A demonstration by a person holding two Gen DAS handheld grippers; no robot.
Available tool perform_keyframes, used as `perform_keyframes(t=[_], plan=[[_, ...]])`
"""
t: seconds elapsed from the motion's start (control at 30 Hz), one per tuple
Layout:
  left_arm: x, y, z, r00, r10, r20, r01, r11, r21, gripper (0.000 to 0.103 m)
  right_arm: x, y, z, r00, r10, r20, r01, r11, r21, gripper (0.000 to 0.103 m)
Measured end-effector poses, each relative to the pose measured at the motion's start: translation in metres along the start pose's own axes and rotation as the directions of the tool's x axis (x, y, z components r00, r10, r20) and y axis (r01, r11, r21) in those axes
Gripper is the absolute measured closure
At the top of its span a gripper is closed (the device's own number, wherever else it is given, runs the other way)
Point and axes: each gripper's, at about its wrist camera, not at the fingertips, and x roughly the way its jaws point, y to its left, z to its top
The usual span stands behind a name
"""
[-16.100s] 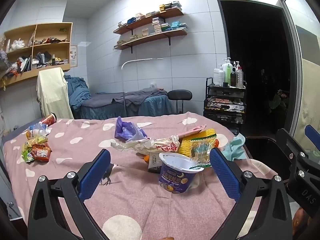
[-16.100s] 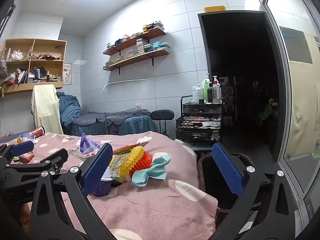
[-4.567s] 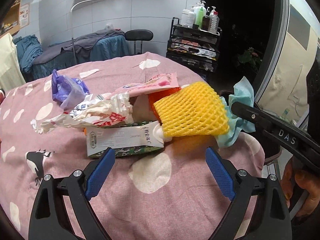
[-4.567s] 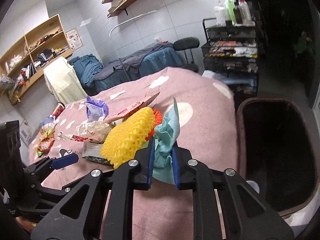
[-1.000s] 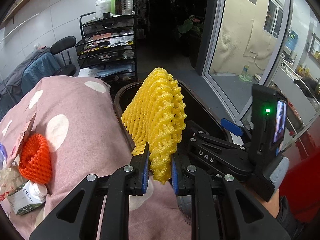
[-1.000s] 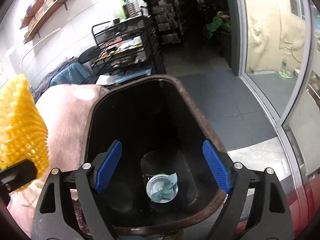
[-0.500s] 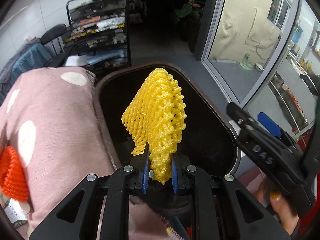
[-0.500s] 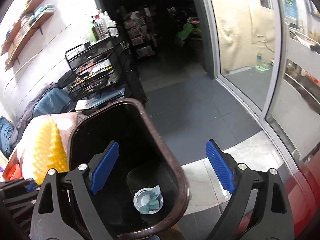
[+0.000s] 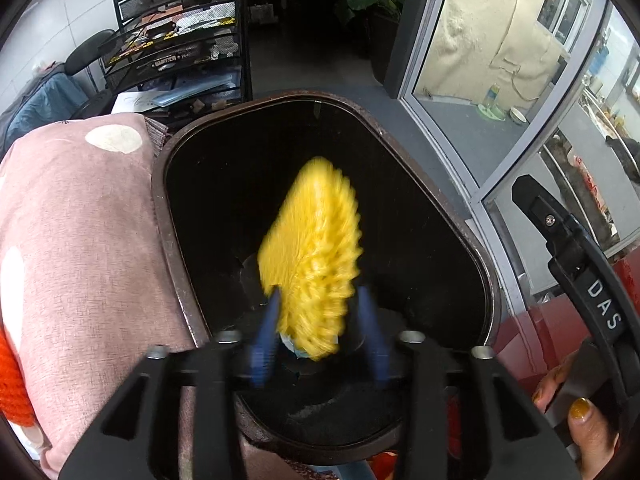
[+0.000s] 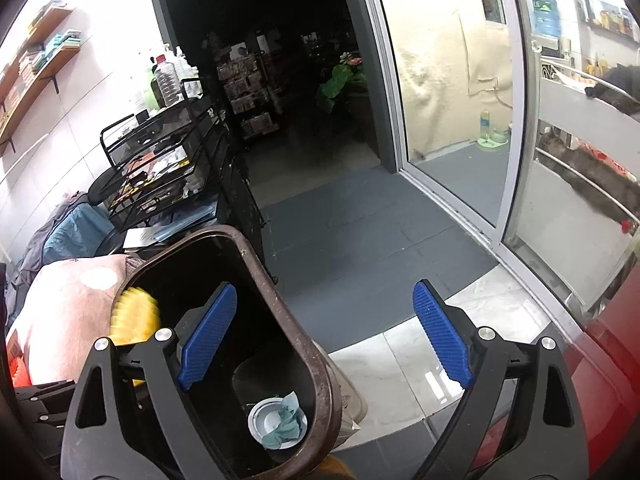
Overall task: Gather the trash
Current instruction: 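Lower the yellow foam net into the bin and open the left tool, then grasp the crumpled white plastic bag with the left tool and lift it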
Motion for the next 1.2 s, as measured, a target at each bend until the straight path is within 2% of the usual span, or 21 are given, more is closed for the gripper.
perform_keyframes(t=[0.03, 0.13, 0.3, 0.47, 0.6, 0.77, 0.87, 1.03, 1.2], plan=[[-0.003, 0.000, -0.001, 1.000, -0.003, 0.014, 0.003, 1.000, -0.003, 0.040, -0.001, -0.001, 0.000, 1.000, -0.003, 0.004, 0.003, 1.000, 0.000, 0.014], [-0.008, 0.001, 0.000, 0.999, -0.004, 0.046, 0.004, 1.000, -0.004, 0.029, -0.002, -0.001, 0.000, 1.000, -0.005, 0.012, 0.005, 1.000, 0.001, 0.014], [-0.014, 0.003, 0.000, 0.998, 0.005, 0.069, -0.004, 1.000, -0.008, 0.027, -0.003, -0.001, 0.000, 1.000, -0.004, 0.020, 0.004, 1.000, -0.005, 0.014], [-0.032, 0.004, -0.002, 0.991, 0.037, 0.125, -0.038, 0.999, 0.011, 0.025, -0.006, 0.003, -0.002, 1.000, 0.013, 0.018, -0.013, 1.000, -0.026, 0.014], [-0.053, 0.004, -0.007, 0.982, 0.065, 0.177, -0.070, 0.997, 0.021, 0.022, -0.011, 0.010, -0.003, 0.999, 0.044, 0.018, -0.043, 0.998, -0.055, 0.012], [-0.083, 0.009, -0.023, 0.960, 0.137, 0.245, -0.148, 0.989, 0.026, 0.019, -0.020, 0.023, -0.006, 0.993, 0.120, 0.005, -0.119, 0.988, -0.102, 0.012], [-0.101, 0.016, -0.036, 0.942, 0.179, 0.283, -0.193, 0.981, 0.019, 0.018, -0.028, 0.035, -0.012, 0.981, 0.193, -0.011, -0.193, 0.972, -0.138, 0.011], [-0.125, 0.041, -0.057, 0.926, 0.211, 0.312, -0.211, 0.977, -0.036, 0.015, -0.040, 0.061, -0.022, 0.955, 0.290, -0.066, -0.298, 0.934, -0.197, 0.011], [-0.149, 0.072, -0.079, 0.897, 0.287, 0.335, -0.263, 0.958, -0.116, 0.015, -0.056, 0.083, -0.031, 0.913, 0.391, -0.118, -0.408, 0.885, -0.225, 0.010]])
